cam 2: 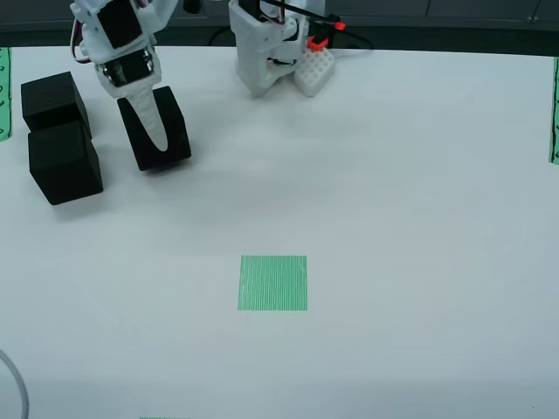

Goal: Stack 3 Blocks on the chosen place.

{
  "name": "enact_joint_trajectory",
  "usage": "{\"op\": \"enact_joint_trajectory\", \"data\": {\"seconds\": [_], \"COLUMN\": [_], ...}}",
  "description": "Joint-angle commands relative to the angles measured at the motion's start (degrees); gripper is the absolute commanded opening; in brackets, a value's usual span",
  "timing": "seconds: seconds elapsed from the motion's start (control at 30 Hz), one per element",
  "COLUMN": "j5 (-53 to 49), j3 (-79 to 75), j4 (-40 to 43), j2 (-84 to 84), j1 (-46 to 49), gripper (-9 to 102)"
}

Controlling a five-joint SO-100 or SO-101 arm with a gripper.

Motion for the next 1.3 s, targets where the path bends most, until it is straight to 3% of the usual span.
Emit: {"op": "enact_joint_trajectory", "data": {"seconds": [0.0,0.3,0.5,0.87,1.27], "j5": [9.1,40.2,55.2,67.6,75.1], "j3": [-0.4,-7.7,-16.0,-33.5,-36.1], "j4": [-0.3,-4.0,-4.7,-1.1,0.3], "j2": [3.3,-0.4,-8.8,-21.9,-28.2], "j1": [-6.9,-31.8,-41.5,-46.0,-48.8], "gripper": [19,19,19,19,19]}}
